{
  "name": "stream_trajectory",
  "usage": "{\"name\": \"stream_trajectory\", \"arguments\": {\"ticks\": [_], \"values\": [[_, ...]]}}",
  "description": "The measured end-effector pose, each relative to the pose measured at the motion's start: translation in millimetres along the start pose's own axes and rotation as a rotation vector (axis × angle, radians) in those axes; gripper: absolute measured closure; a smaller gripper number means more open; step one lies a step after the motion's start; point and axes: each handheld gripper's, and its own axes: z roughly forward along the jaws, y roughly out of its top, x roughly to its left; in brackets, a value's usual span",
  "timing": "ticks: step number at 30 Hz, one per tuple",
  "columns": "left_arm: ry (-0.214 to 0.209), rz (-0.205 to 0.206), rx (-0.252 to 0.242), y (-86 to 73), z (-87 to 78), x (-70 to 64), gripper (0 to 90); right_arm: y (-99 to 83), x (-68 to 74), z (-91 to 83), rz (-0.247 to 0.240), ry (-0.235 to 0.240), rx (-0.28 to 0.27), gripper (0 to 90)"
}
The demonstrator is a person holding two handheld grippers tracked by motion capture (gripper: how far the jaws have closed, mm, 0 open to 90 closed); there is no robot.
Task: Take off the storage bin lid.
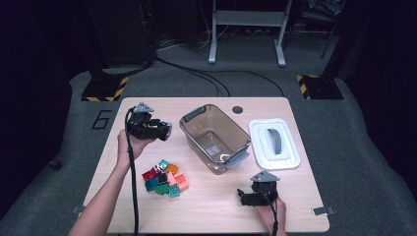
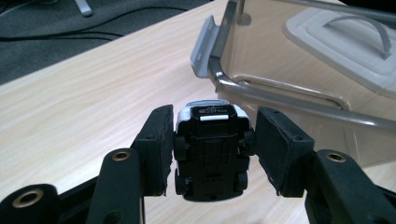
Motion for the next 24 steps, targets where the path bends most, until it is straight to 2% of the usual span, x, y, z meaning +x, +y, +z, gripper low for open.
{"name": "stream_trajectory", "arguments": {"ticks": [4,11,24], "values": [[0.002,-0.001,-0.006,9.2,-2.0,2.3,48.7,0.0,0.0,0.0,0.000,-0.001,0.000,7.2],[0.011,0.026,-0.006,27.1,-4.9,3.4,48.7,0.0,0.4,-0.1,0.005,-0.001,0.001,7.2],[0.011,0.064,-0.042,62.1,-7.6,-8.3,48.7,-0.1,0.5,-0.1,0.006,-0.002,0.000,7.2]]}}
